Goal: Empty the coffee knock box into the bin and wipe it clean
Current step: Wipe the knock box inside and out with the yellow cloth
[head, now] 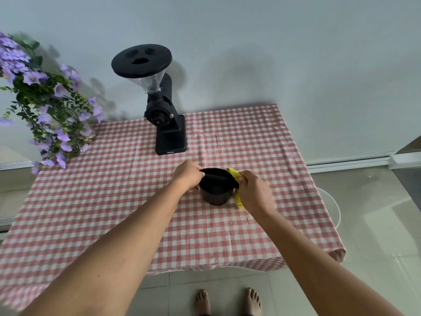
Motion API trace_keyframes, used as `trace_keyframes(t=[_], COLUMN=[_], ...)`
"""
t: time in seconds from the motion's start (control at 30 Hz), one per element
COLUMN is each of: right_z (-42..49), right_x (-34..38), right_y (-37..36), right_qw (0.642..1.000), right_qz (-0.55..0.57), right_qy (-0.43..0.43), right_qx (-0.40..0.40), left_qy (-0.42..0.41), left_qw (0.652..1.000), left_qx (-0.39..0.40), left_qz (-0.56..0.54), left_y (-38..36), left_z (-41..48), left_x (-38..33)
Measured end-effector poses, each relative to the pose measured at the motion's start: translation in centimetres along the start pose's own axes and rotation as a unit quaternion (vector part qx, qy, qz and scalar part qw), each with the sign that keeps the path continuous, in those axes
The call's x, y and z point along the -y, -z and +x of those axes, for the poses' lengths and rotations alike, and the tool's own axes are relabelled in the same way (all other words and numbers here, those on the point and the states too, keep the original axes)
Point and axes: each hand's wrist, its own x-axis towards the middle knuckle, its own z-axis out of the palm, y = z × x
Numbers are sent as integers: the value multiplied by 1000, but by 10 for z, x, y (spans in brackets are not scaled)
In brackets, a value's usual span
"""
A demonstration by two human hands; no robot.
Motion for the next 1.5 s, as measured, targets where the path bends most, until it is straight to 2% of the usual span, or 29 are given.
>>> trace_keyframes(t=[0.1, 0.17, 0.23, 0.3, 0.37, 0.43, 0.5, 0.53, 0.67, 0.77, 0.9, 1.0, 1.07, 1.13, 1.27, 1.33, 1.4, 1.47, 1.5], right_z=[13, 23, 28, 30, 29, 26, 21, 18, 10, -2, -12, -9, -1, 8, 24, 29, 33, 34, 34], right_x=[0, 0, 1, 1, -4, -13, -23, -27, -31, -31, -16, 1, 6, 4, -14, -22, -26, -26, -25], right_y=[4, 8, 12, 19, 25, 29, 29, 28, 23, 12, -3, -4, 5, 17, 41, 45, 41, 32, 27], right_qw=[998, 998, 997, 986, 949, 894, 859, 853, 882, 896, 972, 992, 992, 984, 926, 909, 917, 927, 931], right_qz=[55, 65, 41, -20, -125, -219, -280, -295, -296, -291, -149, -17, 69, 161, 355, 382, 357, 333, 324], right_qy=[-16, 7, 67, 162, 290, 390, 428, 428, 367, 335, 174, 82, 42, -10, -127, -156, -167, -162, -160], right_qx=[-24, -12, 13, 24, 15, 19, 38, 38, 15, 42, 59, 89, 100, 76, -17, -51, -61, -55, -50], left_qy=[74, 125, 153, 158, 153, 147, 136, 129, 118, 127, 124, 129, 131, 140, 165, 175, 162, 88, 32], left_qw=[994, 980, 964, 950, 941, 941, 942, 942, 938, 931, 923, 910, 906, 907, 909, 919, 954, 993, 998], left_qx=[51, 110, 159, 182, 175, 142, 107, 96, 57, 22, 0, 11, 33, 56, 111, 131, 99, -6, -57], left_qz=[-68, -107, -147, -200, -246, -270, -286, -295, -321, -342, -363, -395, -402, -392, -365, -327, -231, -79, -14], left_y=[3, 2, -2, -7, -11, -14, -18, -20, -30, -35, -46, -49, -47, -42, -30, -26, -24, -25, -25], left_z=[-8, -18, -27, -33, -33, -31, -29, -29, -27, -25, -28, -32, -34, -36, -36, -35, -30, -24, -23], left_x=[3, 6, 11, 14, 17, 18, 17, 15, 8, 9, 6, 2, 1, 4, 14, 16, 18, 17, 15])
